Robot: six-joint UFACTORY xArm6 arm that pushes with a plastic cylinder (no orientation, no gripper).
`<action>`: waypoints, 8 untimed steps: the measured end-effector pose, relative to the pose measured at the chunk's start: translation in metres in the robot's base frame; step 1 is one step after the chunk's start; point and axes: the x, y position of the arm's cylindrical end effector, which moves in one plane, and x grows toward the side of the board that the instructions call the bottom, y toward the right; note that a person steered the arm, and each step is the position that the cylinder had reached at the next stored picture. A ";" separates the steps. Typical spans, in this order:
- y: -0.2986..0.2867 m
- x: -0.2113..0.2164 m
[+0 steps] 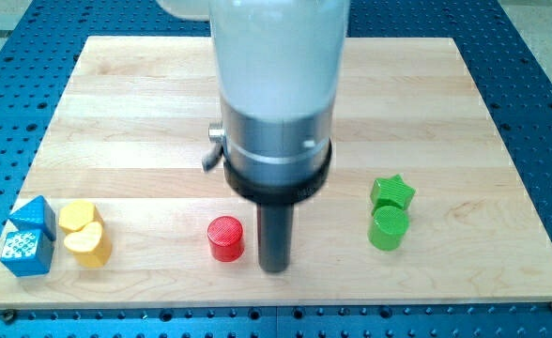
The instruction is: Move the red circle to the red star
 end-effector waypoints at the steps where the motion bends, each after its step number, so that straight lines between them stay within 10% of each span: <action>1: -0.039 0.011; 8: -0.041 -0.142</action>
